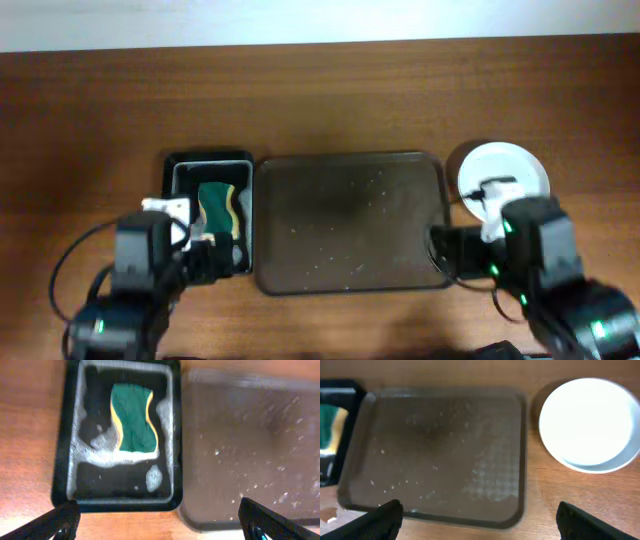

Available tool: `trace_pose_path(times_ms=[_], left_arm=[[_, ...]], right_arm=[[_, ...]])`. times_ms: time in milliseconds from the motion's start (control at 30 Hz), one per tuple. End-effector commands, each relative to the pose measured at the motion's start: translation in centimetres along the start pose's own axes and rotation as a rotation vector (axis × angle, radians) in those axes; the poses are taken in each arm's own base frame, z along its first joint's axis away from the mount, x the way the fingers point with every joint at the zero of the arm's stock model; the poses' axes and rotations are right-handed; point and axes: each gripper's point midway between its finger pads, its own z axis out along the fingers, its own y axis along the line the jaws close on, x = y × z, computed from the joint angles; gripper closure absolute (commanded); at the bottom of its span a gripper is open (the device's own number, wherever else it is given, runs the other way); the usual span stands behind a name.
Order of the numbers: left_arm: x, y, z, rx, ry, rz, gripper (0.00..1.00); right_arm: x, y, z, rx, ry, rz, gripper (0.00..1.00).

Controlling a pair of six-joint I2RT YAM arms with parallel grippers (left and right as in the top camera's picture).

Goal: Clean dirty plates on tray and stack at the side

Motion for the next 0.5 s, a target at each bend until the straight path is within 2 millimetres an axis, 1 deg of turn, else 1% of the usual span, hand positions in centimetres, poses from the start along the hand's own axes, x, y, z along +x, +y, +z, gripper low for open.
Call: trace_pose_path(times_ms=[0, 67, 300, 333, 367, 400, 433, 467], left_arm=[[-0.3, 0.0, -2.6, 0.02, -0.164, -0.003, 0.01], [-0.4, 0.0, -3.2, 0.025, -0.192, -0.002, 0.01], [-0.4, 0.0, -3.2, 0.025, -0.19, -0.002, 0.01], [-0.4, 0.0, -3.2, 0.025, -0.19, -0.002, 0.01], [-0.4, 0.0, -3.2, 0.025, -0.19, -0.002, 0.01], [-0.4, 0.0, -3.2, 0.025, -0.19, -0.002, 0.0], [-0.4, 0.0, -3.2, 0.025, -0.19, -0.002, 0.01], [-0.4, 0.0, -3.2, 0.025, -0.191, -0.002, 0.01]], right_arm=[[1.6, -1.0, -2.4, 0.006, -0.116, 0.01, 0.01], [1.7, -1.0, -3.5, -0.005, -0.16, 0.012, 0.01], [1.7, -1.0, -3.5, -0.005, -0.159, 0.012, 0.01], [1.7, -1.1, -4.0, -0.009, -0.181, 0.014, 0.01], [1.8, -1.8, -4.4, 0.018, -0.203, 0.031, 0.01], [1.5, -3.5, -5.1, 0.1, -0.251, 0.077, 0.01], [1.5, -4.1, -5.4, 0.122, -0.268, 0.097, 0.01], [1.4, -5.2, -5.8, 0.167, -0.335, 0.117, 0.01]])
